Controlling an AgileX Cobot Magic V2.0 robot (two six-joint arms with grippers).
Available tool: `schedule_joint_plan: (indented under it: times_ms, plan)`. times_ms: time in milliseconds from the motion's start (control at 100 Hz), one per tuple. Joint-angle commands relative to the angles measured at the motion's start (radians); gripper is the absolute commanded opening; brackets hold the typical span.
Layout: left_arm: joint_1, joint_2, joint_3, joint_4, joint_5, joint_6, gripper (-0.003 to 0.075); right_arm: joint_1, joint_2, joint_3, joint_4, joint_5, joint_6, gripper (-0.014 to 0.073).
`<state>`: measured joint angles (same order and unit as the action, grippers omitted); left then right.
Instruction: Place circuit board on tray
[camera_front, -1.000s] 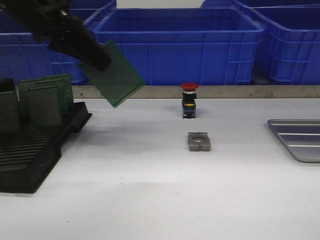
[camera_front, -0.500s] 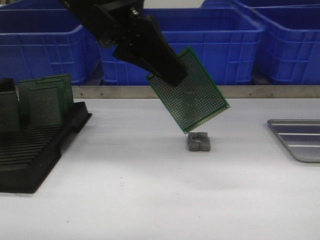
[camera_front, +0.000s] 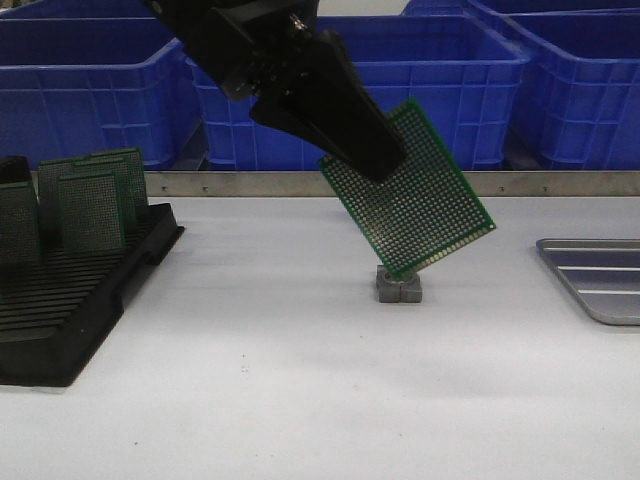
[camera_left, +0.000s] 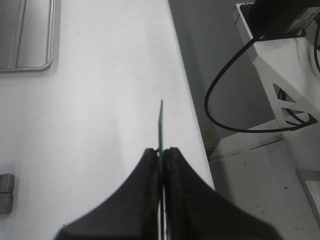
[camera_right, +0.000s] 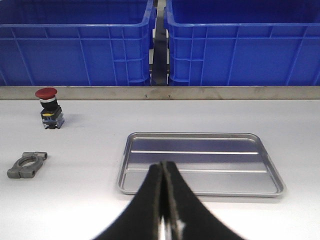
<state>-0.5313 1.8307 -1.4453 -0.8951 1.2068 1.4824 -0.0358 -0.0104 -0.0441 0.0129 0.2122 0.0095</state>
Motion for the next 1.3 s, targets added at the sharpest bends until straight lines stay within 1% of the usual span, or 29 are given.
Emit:
schedule_joint_plan:
  times_ms: [0,200,320,460,510,620,690,760,880,930,950,1040,1120,1190,1290]
  plan:
    - [-0.006,-0.057,-0.033,-0.070,0.064,-0.011,-0.0020,-0.004,0.026,-0.109,-0.005,0.060,-0.004,-0.0060]
    - [-0.006,-0.057,-0.033,-0.070,0.064,-0.011,-0.0020,-0.004,0.203,-0.276,0.002,0.286,-0.003,-0.0060]
    - [-0.006,-0.057,-0.033,-0.070,0.064,-0.011,-0.0020,-0.004,0.330,-0.363,0.044,0.370,-0.003,-0.0060]
    - [-0.006,-0.057,-0.033,-0.070,0.064,-0.011,-0.0020,-0.004,0.474,-0.434,0.195,0.386,-0.009,-0.0060]
    - [-0.006,-0.057,-0.033,-0.070,0.064,-0.011,-0.0020,0.008,0.516,-0.448,0.274,0.395,-0.056,-0.0060]
    - [-0.006,-0.057,-0.033,-0.070,0.064,-0.011,-0.0020,0.095,0.585,-0.454,0.423,0.368,-0.221,-0.0043]
    - [-0.006,-0.057,-0.033,-0.070,0.064,-0.011,-0.0020,0.164,0.615,-0.454,0.517,0.333,-0.364,0.0020]
    - [-0.006,-0.057,-0.033,-0.070,0.064,-0.011,-0.0020,0.227,0.646,-0.454,0.611,0.290,-0.503,0.0142]
    - [-0.006,-0.057,-0.033,-0.070,0.064,-0.011,-0.0020,0.307,0.711,-0.454,0.770,0.224,-0.706,0.0426]
    - [-0.006,-0.057,-0.033,-0.070,0.064,-0.011,-0.0020,0.332,0.743,-0.454,0.821,0.204,-0.781,0.0496]
    - [-0.006,-0.057,-0.033,-0.070,0.064,-0.011,-0.0020,0.342,0.756,-0.454,0.838,0.198,-0.815,0.0511]
    - [-0.006,-0.057,-0.033,-0.070,0.064,-0.011,-0.0020,0.379,0.822,-0.454,0.878,0.179,-0.979,0.0513]
    - [-0.006,-0.057,-0.033,-0.070,0.064,-0.011,-0.0020,0.402,0.880,-0.454,0.908,0.165,-1.128,0.0496]
    - [-0.006,-0.057,-0.033,-0.070,0.064,-0.011,-0.0020,0.409,0.933,-0.462,0.959,0.165,-1.221,0.0486]
    - [-0.006,-0.057,-0.033,-0.070,0.064,-0.011,-0.0020,0.410,1.004,-0.491,1.039,0.170,-1.317,0.0486]
